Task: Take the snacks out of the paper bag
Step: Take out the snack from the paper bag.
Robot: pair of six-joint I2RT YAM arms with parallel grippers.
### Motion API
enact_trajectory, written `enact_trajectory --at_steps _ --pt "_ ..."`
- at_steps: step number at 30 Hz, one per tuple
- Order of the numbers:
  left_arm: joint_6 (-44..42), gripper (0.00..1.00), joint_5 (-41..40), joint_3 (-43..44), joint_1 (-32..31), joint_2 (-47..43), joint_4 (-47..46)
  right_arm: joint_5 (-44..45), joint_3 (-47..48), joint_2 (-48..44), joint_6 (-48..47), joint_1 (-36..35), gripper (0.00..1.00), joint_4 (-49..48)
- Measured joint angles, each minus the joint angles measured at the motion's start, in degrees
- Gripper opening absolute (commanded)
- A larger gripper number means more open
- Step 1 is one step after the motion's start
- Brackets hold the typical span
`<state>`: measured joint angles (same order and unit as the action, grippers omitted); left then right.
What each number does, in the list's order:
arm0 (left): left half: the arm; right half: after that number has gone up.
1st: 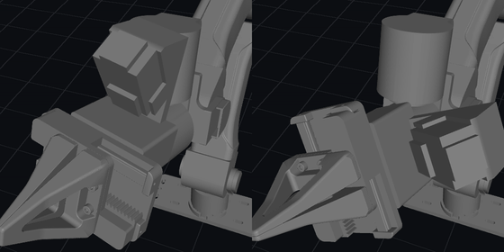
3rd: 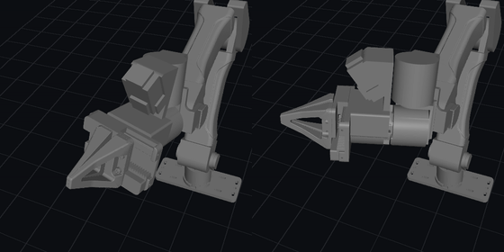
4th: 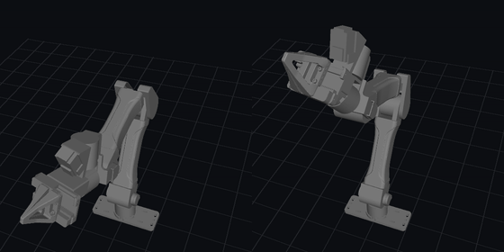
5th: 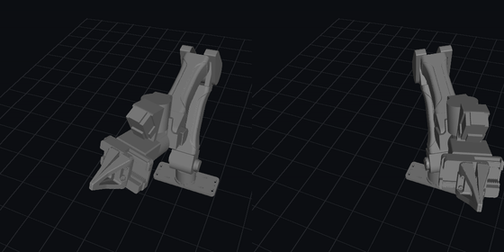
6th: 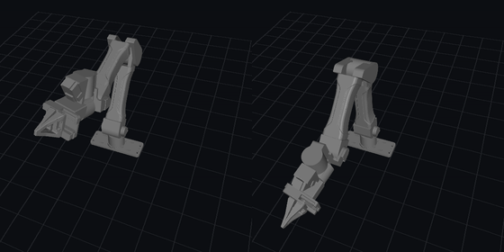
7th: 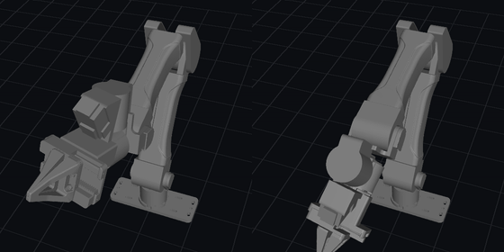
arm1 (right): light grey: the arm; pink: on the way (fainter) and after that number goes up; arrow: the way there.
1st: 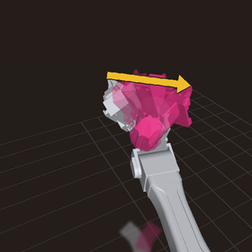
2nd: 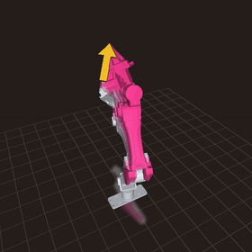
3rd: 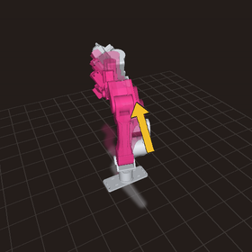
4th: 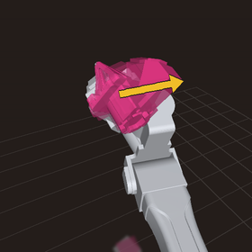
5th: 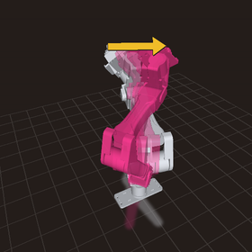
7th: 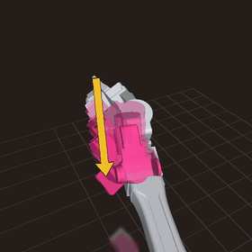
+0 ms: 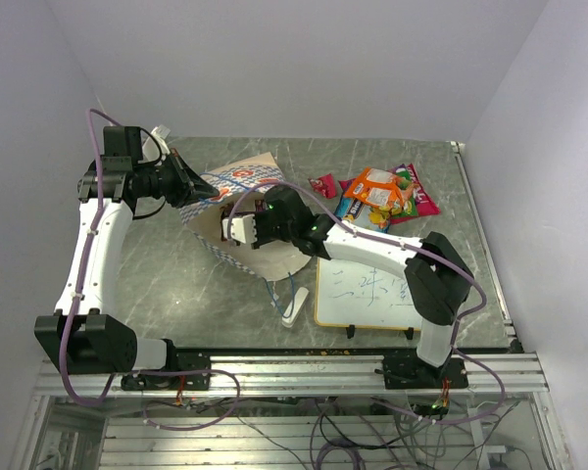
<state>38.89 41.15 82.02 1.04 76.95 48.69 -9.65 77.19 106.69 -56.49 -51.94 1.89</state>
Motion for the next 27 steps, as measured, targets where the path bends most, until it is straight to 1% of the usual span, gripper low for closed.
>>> enact_trajectory --at_steps 13,22,27 --pt "0.6 0.07 -0.4 0.0 0.0 0.0 0.0 -0.1 0.0 -1.8 4.1 -0.3 0.0 2.7" --pt "0.6 0.07 -0.9 0.0 0.0 0.0 0.0 -2.4 -3.1 -11.9 9.6 -0.3 0.0 1.1" --pt "0.6 0.07 -0.9 -0.1 0.0 0.0 0.0 -3.8 -5.0 -15.7 12.2 -0.3 0.0 -0.8"
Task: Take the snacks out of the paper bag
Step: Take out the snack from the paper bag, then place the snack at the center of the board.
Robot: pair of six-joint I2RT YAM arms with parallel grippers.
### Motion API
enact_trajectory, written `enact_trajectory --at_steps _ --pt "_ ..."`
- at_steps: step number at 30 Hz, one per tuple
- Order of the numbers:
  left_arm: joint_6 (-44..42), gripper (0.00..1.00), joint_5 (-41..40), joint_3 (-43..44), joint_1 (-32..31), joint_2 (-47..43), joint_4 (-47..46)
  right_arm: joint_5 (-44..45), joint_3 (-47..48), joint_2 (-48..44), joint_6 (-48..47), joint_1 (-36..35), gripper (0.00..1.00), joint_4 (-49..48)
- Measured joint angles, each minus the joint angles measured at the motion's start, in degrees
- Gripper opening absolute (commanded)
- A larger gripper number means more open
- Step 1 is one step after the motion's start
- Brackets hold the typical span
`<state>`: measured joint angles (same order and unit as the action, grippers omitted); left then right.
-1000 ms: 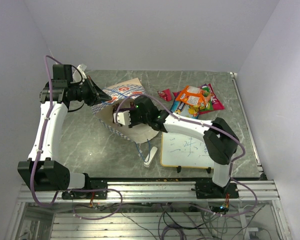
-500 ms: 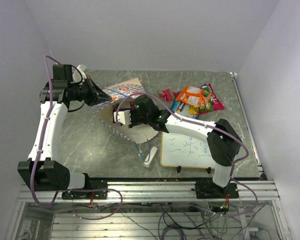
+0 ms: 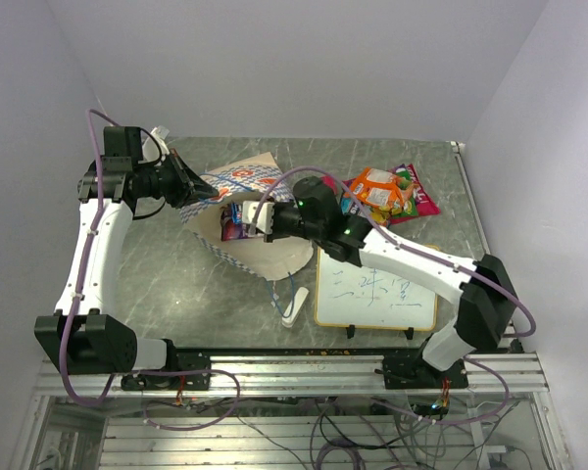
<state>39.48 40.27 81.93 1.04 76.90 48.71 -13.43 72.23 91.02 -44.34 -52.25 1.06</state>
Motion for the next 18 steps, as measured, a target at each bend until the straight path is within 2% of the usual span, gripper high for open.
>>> enact_trajectory --at_steps 8,18 --pt "0.6 0.07 -0.6 -0.5 0.0 -0.9 0.0 -0.7 -3.2 -8.5 3.5 0.0 0.0 -4.2" --pt "1.4 0.07 -2.6 -0.7 0.4 -1.0 0.0 4.2 -3.3 -15.2 5.4 2.1 0.0 -8.8"
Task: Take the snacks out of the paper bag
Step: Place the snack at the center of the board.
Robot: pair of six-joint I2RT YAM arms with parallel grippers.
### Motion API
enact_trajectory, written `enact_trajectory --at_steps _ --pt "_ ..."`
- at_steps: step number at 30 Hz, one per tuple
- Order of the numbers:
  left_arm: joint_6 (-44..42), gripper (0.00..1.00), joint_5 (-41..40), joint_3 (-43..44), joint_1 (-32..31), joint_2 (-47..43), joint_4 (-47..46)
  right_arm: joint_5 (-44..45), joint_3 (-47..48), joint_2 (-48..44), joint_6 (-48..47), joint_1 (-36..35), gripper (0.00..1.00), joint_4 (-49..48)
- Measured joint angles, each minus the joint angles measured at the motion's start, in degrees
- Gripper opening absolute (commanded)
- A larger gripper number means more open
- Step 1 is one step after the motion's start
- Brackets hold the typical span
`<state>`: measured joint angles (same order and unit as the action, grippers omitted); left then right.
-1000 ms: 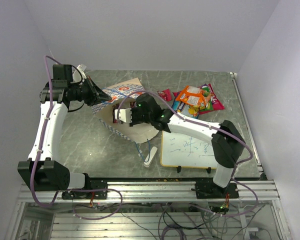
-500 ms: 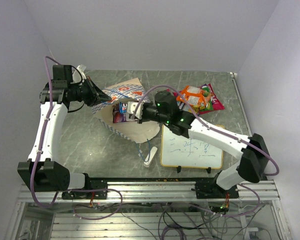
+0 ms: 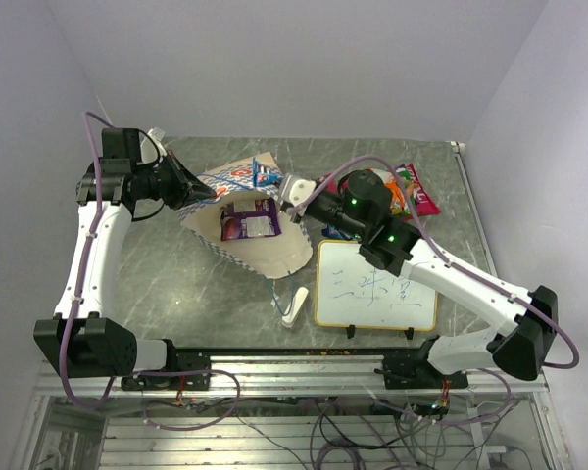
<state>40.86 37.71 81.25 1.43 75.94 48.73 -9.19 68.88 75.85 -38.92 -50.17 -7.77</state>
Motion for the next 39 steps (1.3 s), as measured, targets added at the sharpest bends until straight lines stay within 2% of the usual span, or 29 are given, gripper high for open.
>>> enact_trajectory --at_steps 7,13,20,27,36,39 --pt "0.3 0.07 -0.4 0.0 0.1 0.0 0.0 5.1 1.5 1.1 6.8 8.6 0.0 -3.5" --pt "0.3 0.07 -0.5 -0.4 0.1 0.0 -0.1 10.7 5.8 9.9 14.8 15.1 0.0 -3.2" --pt "0.3 0.07 -0.5 -0.4 0.2 0.2 0.0 10.6 8.7 23.5 23.6 19.6 0.0 0.0" --pt "0.3 0.07 -0.4 -0.4 0.2 1.1 0.0 11.1 13.6 37.2 30.1 21.0 0.0 2.6" --pt "-0.2 0.07 0.1 0.0 0.2 2.4 0.4 12.6 13.7 43.3 32.9 20.9 0.0 3.2" --pt "-0.2 0.07 0.7 0.0 0.2 2.4 0.3 13.7 13.6 43.9 32.9 21.0 0.12 3.2"
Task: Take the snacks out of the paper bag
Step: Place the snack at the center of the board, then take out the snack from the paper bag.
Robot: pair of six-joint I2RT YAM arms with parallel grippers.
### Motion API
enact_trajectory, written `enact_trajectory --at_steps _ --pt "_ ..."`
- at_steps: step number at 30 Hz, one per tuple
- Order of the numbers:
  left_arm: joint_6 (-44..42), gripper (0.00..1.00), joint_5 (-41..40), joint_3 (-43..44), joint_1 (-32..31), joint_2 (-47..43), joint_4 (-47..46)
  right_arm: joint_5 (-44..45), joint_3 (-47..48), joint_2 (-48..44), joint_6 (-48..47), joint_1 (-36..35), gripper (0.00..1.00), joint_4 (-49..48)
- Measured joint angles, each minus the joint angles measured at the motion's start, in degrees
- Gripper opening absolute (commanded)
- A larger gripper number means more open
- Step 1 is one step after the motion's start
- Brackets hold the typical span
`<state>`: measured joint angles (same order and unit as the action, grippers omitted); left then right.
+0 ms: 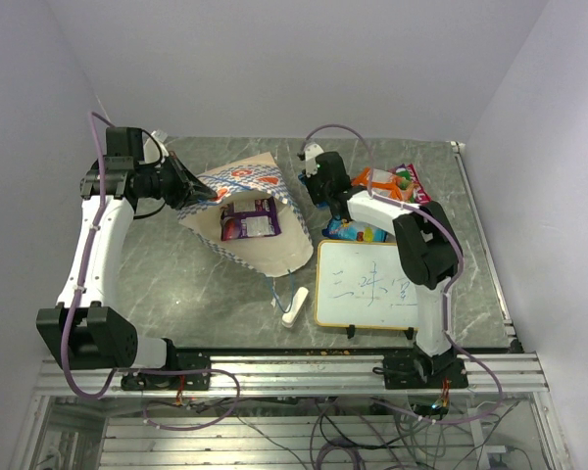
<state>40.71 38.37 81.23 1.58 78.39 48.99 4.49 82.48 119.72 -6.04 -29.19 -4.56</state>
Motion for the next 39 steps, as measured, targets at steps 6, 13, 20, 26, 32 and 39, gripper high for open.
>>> enact_trajectory --at_steps 6,13,20,26,32,39 --pt "0.0 0.07 1.1 -0.1 0.0 -0.1 -0.8 1.0 -0.8 -0.2 -1.0 0.3 0.43 1.1" --pt "0.1 0.07 2.1 -3.6 0.1 -2.5 -1.5 -0.2 -6.5 -9.4 -1.8 0.2 0.54 2.7" --pt "0.0 0.07 2.0 -5.1 0.1 -5.5 -1.2 -6.2 -14.0 -27.7 -2.1 -1.1 0.55 1.5" --pt "0.3 0.07 2.0 -9.0 -0.3 -8.1 -1.6 -15.6 -24.2 -44.1 -6.6 -7.2 0.58 0.9" --pt "0.4 0.07 2.0 -10.8 -0.8 -8.5 -1.6 -21.5 -31.2 -53.8 -14.3 -20.5 0.54 1.5" --pt "1.8 0.07 2.0 -11.8 -3.1 -8.5 -1.8 -22.0 -31.6 -41.8 -22.1 -27.8 0.28 -2.9"
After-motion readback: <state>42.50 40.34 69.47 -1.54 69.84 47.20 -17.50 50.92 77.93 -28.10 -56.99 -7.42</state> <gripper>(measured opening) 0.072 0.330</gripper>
